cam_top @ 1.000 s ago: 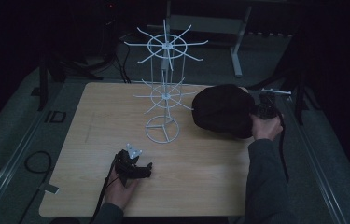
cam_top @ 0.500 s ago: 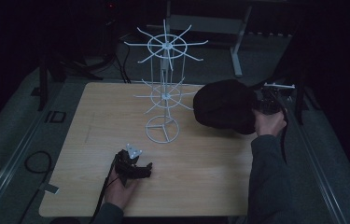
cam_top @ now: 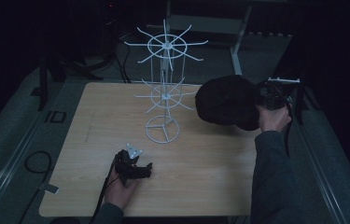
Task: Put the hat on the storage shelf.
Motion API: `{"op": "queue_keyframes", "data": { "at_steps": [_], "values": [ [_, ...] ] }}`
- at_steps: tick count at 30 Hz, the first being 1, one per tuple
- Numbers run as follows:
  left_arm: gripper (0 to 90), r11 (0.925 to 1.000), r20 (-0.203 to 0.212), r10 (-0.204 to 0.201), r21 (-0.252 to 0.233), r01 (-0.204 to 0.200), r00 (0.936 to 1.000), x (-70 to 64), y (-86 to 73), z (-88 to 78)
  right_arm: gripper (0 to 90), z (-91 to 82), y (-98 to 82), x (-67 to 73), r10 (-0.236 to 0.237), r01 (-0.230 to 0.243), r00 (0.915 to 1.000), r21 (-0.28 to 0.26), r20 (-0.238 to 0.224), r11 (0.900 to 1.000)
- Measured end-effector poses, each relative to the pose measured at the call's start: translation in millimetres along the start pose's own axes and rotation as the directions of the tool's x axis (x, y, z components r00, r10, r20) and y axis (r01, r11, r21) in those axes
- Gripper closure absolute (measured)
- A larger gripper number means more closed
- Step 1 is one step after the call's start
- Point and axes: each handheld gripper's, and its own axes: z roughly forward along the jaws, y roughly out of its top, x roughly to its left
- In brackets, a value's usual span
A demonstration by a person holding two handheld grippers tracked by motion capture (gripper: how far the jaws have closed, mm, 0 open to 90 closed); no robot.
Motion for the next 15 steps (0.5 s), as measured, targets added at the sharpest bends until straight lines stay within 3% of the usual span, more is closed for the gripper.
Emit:
{"op": "queue_keyframes", "data": {
  "at_steps": [15],
  "values": [
    [8.7, 1.0, 0.0, 0.0, 0.0, 0.0, 1.0, 0.0, 0.0, 0.0, 79.0, -13.1, 14.8, -3.3, -0.027, 0.027, 0.9993, -0.005, 0.024, 1.0]
  ]
}}
